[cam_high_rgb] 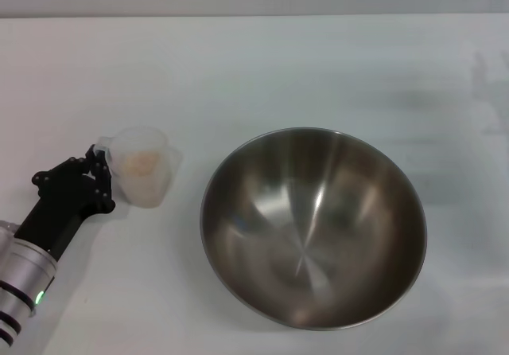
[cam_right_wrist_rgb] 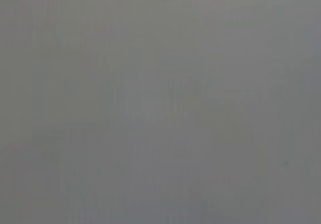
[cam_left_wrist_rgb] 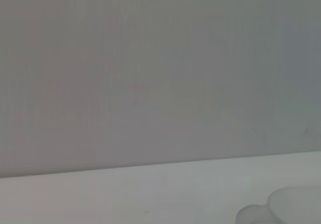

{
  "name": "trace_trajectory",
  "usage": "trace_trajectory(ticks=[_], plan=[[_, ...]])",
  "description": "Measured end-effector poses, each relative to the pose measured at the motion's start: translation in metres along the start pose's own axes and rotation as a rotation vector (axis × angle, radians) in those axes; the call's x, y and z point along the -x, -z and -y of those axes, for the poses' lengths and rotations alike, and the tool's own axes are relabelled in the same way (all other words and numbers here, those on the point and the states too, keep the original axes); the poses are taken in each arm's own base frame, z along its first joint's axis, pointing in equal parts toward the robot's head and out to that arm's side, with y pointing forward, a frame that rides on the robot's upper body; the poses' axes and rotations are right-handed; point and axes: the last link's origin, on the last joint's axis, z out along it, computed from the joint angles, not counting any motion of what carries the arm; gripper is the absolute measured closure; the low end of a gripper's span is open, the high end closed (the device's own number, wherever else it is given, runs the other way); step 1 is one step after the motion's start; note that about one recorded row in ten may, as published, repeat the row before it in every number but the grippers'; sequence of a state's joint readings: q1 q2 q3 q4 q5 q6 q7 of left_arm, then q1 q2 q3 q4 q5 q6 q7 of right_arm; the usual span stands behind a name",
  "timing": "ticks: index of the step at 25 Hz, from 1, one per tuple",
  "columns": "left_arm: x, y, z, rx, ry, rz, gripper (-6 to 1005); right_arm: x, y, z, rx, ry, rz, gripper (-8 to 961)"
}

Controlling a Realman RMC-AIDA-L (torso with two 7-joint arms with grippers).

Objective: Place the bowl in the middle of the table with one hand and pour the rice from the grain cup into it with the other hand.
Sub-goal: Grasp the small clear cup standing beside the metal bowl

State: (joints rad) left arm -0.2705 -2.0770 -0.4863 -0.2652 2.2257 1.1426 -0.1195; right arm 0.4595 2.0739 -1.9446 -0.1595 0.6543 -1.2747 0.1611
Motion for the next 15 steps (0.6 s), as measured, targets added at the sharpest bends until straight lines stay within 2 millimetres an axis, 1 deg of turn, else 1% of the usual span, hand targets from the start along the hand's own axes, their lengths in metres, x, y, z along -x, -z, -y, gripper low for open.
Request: trace_trajectory(ticks=[6, 12, 14, 15], plan=[[-0.001, -0.001, -0.001, 0.004, 0.003, -0.004, 984, -0.001, 0.001, 0.001, -0.004, 0.002, -0.006, 537], [-0.006, -0.006, -0.006, 0.019, 0.007, -0.028, 983, -0.002, 0.002, 0.002, -0.006, 0.003, -0.009, 537], [-0.01, -0.008, -0.007, 0.023, 0.003, -0.051, 983, -0.002, 0.002, 0.003, -0.007, 0.006, -0.011, 537], [-0.016, -0.01, -0.007, 0.028, -0.012, -0.087, 983, -0.002, 0.002, 0.003, -0.007, 0.007, -0.012, 537]])
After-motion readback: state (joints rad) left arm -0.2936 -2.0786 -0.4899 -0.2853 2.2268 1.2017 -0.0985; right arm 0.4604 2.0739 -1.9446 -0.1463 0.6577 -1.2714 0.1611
